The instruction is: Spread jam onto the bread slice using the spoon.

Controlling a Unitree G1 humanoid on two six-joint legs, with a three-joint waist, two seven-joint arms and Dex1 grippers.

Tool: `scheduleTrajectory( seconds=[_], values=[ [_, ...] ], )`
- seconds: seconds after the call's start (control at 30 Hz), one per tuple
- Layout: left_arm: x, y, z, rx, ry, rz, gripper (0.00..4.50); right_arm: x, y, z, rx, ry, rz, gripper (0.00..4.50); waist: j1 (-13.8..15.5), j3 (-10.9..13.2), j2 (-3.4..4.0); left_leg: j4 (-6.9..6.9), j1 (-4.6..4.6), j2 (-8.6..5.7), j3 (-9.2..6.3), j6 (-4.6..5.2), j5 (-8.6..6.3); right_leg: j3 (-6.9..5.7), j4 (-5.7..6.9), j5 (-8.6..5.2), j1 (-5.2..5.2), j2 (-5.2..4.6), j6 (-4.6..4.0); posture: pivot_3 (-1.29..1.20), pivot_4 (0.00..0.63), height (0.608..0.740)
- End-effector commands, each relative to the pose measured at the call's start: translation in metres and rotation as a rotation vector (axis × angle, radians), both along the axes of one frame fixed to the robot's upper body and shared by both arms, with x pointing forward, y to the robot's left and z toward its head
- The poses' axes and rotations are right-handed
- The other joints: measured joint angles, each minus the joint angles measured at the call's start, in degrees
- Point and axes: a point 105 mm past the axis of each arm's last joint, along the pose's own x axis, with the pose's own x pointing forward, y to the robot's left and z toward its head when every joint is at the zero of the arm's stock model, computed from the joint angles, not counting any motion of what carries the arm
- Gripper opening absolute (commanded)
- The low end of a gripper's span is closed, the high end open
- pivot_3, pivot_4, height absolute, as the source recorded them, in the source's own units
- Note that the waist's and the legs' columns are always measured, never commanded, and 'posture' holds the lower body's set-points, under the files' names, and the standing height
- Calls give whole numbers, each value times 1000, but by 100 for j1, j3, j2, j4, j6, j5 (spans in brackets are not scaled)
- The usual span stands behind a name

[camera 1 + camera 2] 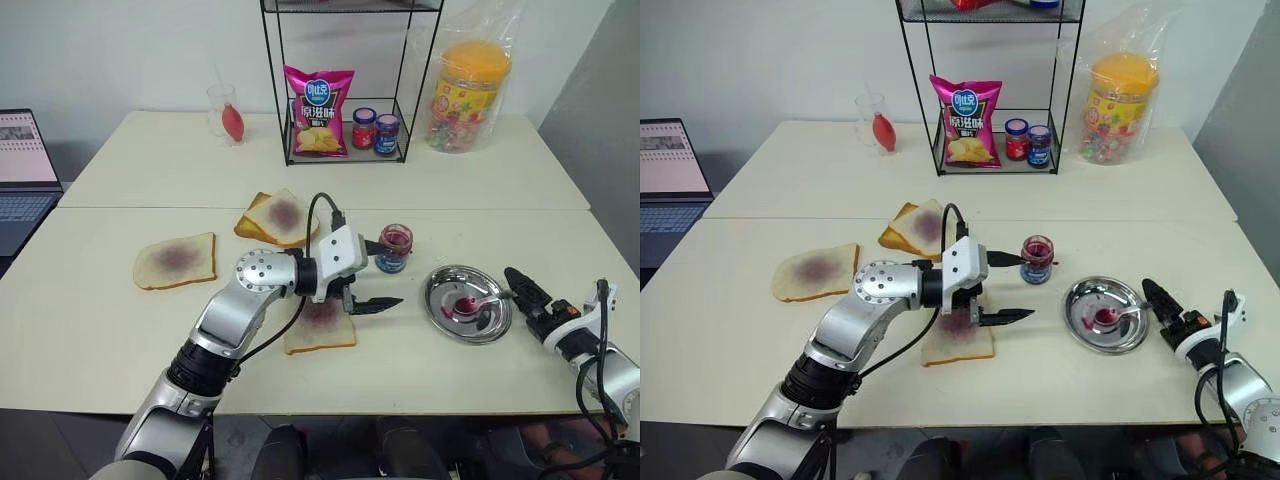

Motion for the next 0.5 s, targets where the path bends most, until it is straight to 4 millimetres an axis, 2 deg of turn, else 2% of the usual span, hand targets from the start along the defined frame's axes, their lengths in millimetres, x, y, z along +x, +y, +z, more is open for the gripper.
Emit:
scheduleTrajectory(
  seconds=[0.03, 0.3, 0.43, 0.5],
  values=[
    [-4, -3, 14, -31, -50, -14, 4500, 2, -1, 3, 7, -12, 6, 2855, 1, 0, 0, 0, -2, 0, 0, 0, 0, 0, -1, 0, -2, 0, 0, 0, 150, 740],
    [-10, -5, 10, -25, -39, -37, 4500, 1, 1, -5, -60, 11, 13, 1029, 0, 0, -3, 1, -11, 0, 2, 0, 0, 3, -2, 1, -12, 0, 2, 0, 150, 740],
    [-10, -4, 12, -28, -41, -35, 4500, 3, -2, -1, -50, -10, -10, 147, 1, -3, -16, 7, -7, 0, 7, 0, 0, 9, -6, 7, -3, -1, 13, 0, 150, 740],
    [-9, -4, 13, -29, -42, -34, 4500, 3, -4, 1, -48, -19, -18, 35, 1, -3, -15, 9, -1, -4, 7, 0, 0, 17, -14, 10, 7, -1, 17, 0, 150, 740]
  ],
)
